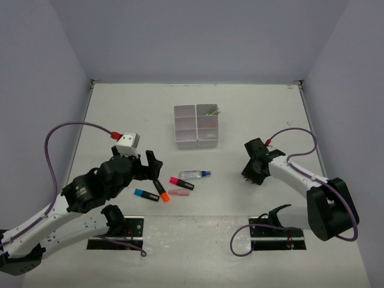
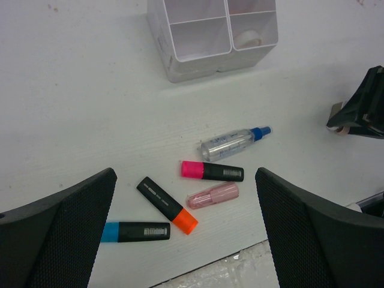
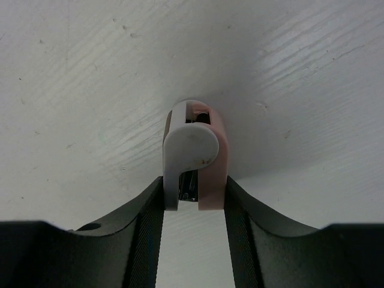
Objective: Sort the stationery into containers
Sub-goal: Pick up the stapler from the center of the board.
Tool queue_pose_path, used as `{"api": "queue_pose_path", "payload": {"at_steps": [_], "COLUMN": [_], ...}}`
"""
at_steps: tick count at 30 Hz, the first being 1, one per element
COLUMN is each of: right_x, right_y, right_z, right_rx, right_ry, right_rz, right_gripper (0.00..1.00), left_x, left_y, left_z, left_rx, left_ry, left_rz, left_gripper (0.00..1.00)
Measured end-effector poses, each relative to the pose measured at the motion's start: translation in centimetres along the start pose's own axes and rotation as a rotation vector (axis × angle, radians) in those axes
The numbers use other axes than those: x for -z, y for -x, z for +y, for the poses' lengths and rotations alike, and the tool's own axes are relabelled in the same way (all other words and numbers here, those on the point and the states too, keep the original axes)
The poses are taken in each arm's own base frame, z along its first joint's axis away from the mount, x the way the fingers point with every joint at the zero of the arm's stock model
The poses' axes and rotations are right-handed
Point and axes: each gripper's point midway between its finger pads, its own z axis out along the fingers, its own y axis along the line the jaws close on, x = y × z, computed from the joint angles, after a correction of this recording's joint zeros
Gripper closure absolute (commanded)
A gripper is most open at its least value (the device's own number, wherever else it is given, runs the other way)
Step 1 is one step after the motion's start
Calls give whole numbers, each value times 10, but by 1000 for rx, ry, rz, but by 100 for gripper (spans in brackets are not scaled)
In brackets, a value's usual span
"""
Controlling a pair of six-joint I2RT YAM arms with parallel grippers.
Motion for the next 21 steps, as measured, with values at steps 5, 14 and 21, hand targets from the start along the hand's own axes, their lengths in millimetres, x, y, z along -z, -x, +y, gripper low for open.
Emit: {"api": "queue_pose_path", "payload": {"at_steps": [5,14,21], "right_x": [-2,55,181], "right_y": [1,-31,-86], "right_z": [7,59,132], "right_rx": [14,473,924], "right_ry": [24,312,872], "right_rz": [0,-162,-404], "right_gripper": [94,100,100], "left_x": [-5,-21,-49], "left_y": [-3,-6,18], "left_z": [1,-19,-91], "left_rx": [-13,34,146], "left_ry": [21,3,-176], "left_rz": [16,57,77], "left_gripper": [0,0,1]}}
